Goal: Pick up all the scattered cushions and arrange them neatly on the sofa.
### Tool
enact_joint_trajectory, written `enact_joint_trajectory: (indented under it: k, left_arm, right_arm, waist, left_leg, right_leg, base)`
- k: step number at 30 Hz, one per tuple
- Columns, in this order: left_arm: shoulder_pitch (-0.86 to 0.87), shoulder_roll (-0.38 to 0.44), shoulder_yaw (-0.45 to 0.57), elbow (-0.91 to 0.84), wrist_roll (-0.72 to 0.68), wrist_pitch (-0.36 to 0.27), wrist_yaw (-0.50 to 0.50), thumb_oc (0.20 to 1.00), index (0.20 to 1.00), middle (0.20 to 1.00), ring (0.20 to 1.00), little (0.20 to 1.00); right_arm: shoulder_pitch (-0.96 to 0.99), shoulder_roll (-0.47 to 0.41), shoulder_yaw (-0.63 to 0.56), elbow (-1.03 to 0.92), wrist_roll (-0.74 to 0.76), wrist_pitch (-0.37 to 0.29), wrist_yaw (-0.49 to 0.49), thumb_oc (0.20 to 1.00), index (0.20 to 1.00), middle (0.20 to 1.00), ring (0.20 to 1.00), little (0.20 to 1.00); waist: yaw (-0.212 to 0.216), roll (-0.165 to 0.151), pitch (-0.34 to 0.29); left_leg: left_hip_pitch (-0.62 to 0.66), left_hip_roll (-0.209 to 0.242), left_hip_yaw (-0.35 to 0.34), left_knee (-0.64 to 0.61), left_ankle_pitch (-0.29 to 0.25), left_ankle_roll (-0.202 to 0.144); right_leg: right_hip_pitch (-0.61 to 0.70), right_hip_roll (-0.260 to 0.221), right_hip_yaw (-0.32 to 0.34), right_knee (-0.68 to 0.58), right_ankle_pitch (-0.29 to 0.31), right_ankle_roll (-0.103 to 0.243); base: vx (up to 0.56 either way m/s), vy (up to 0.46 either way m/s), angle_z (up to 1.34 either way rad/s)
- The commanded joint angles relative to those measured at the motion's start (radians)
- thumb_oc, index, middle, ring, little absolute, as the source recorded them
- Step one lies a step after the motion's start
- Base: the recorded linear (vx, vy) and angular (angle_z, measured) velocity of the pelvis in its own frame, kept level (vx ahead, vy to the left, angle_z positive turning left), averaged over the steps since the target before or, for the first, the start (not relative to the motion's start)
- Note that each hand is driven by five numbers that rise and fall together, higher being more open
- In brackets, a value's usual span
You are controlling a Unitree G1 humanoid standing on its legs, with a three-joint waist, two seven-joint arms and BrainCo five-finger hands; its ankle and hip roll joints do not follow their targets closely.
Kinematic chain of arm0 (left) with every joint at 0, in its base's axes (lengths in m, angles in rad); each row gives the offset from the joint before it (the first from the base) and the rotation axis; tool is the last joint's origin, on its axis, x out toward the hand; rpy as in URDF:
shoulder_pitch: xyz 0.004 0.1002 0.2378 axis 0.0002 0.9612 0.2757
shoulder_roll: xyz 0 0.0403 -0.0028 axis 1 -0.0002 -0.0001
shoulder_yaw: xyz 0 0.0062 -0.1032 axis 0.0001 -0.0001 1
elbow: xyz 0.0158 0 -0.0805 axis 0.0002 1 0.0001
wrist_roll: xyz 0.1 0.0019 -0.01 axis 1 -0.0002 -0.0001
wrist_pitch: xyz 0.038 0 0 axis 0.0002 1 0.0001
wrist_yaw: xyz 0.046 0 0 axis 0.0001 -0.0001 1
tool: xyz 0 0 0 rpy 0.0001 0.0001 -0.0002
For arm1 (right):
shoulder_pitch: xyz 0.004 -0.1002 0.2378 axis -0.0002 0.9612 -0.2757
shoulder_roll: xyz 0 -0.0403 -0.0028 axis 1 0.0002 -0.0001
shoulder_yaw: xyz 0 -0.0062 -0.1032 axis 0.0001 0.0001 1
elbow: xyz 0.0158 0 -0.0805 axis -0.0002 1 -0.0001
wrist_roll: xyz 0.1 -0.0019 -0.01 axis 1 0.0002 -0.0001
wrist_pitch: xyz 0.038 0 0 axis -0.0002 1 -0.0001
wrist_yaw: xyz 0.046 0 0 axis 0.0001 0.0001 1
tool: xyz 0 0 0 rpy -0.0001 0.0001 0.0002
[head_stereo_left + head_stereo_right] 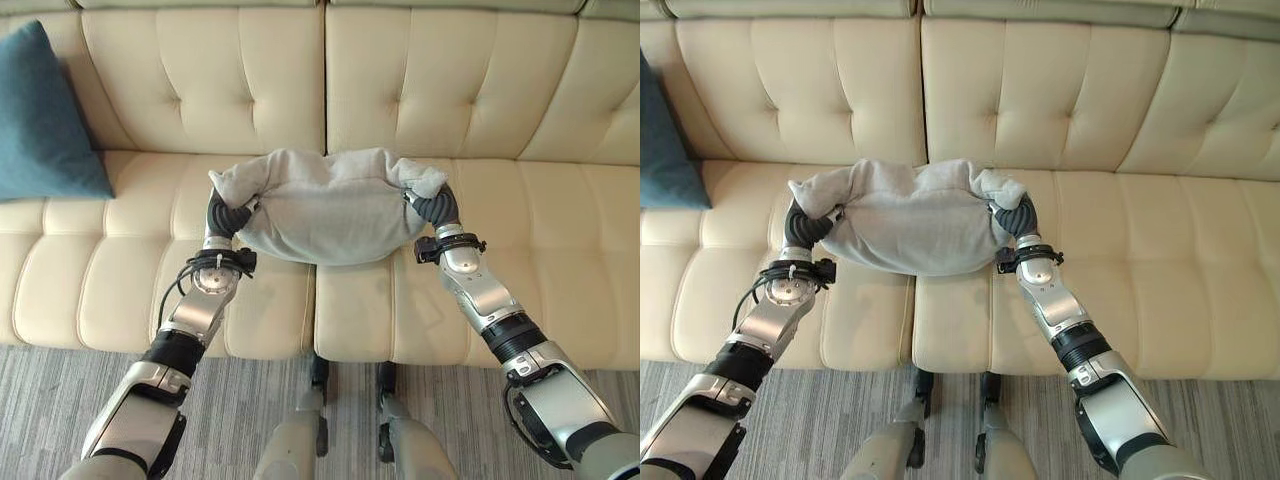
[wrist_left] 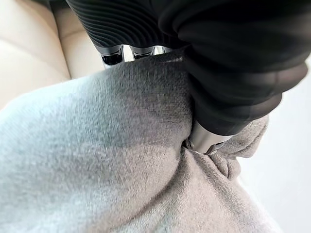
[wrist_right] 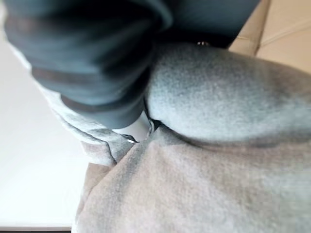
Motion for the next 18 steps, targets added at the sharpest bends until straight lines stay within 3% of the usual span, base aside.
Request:
enact_joint_trajectory:
  k: [1, 4, 5, 7, 12, 14, 18]
  left_arm:
    - [-0.168, 0.027, -0.047, 0.095, -0.012, -0.030, 0.032, 1.000, 1.000, 1.000, 1.000, 1.000]
    - [-0.243, 0.034, -0.059, 0.160, -0.031, -0.029, 0.041, 1.000, 1.000, 1.000, 1.000, 1.000]
    - [-0.396, 0.093, -0.084, 0.280, -0.094, -0.046, 0.047, 1.000, 1.000, 1.000, 1.000, 1.000]
    - [-0.443, 0.135, -0.089, 0.307, -0.123, -0.055, 0.043, 1.000, 1.000, 1.000, 1.000, 1.000]
    - [-0.468, 0.197, -0.079, 0.318, -0.208, -0.084, 0.019, 1.000, 1.000, 1.000, 1.000, 1.000]
    - [-0.456, 0.245, -0.065, 0.290, -0.242, -0.109, -0.005, 1.000, 1.000, 1.000, 1.000, 1.000]
    - [-0.379, 0.306, -0.018, 0.226, -0.249, -0.130, -0.035, 1.000, 1.000, 1.000, 1.000, 1.000]
  right_arm:
    - [-0.136, 0.037, 0.005, 0.054, 0.020, -0.035, -0.019, 1.000, 1.000, 1.000, 1.000, 1.000]
    - [-0.203, 0.020, 0.003, 0.101, 0.037, -0.036, -0.032, 1.000, 1.000, 1.000, 1.000, 1.000]
    - [-0.353, -0.056, 0.009, 0.193, 0.077, -0.045, -0.066, 1.000, 1.000, 1.000, 1.000, 1.000]
    - [-0.420, -0.099, 0.017, 0.230, 0.099, -0.048, -0.076, 1.000, 1.000, 1.000, 1.000, 1.000]
    - [-0.510, -0.175, 0.026, 0.277, 0.147, -0.059, -0.088, 1.000, 1.000, 1.000, 1.000, 1.000]
    - [-0.536, -0.242, 0.040, 0.300, 0.168, -0.064, -0.079, 1.000, 1.000, 1.000, 1.000, 1.000]
    - [-0.477, -0.336, 0.022, 0.244, 0.158, -0.071, -0.062, 1.000, 1.000, 1.000, 1.000, 1.000]
  waist:
    - [-0.003, -0.033, 0.009]
    - [-0.003, -0.030, 0.016]
    - [-0.001, -0.022, 0.019]
    - [0.005, -0.018, 0.013]
    - [0.018, -0.013, 0.001]
    - [0.026, -0.016, -0.004]
    - [0.021, -0.025, -0.012]
  left_leg:
    - [-0.011, -0.025, 0.025, 0.099, -0.170, -0.039]
    - [-0.024, -0.025, 0.021, 0.088, -0.158, -0.043]
    - [-0.046, -0.025, 0.009, 0.046, -0.124, -0.055]
    - [-0.054, -0.027, 0.001, 0.021, -0.108, -0.060]
    - [-0.071, -0.030, -0.012, -0.001, -0.091, -0.067]
    - [-0.072, -0.030, -0.014, -0.003, -0.090, -0.071]
    - [-0.062, -0.029, -0.015, -0.002, -0.096, -0.073]
  right_leg:
    - [-0.055, -0.081, 0.051, 0.038, -0.009, 0.116]
    - [-0.071, -0.080, 0.046, 0.033, -0.004, 0.117]
    - [-0.100, -0.075, 0.037, 0.017, 0.005, 0.119]
    - [-0.114, -0.069, 0.033, 0.007, 0.012, 0.122]
    - [-0.137, -0.062, 0.028, -0.001, 0.015, 0.125]
    - [-0.140, -0.057, 0.029, -0.006, 0.011, 0.126]
    - [-0.134, -0.053, 0.028, -0.006, 0.008, 0.126]
  base:
    - [0.00, 0.000, 0.00]
    - [-0.01, -0.044, 0.04]
    - [0.00, -0.053, 0.07]
    - [-0.01, -0.053, 0.08]
    - [0.00, -0.016, 0.09]
    - [0.01, -0.018, 0.06]
    - [0.00, -0.007, 0.02]
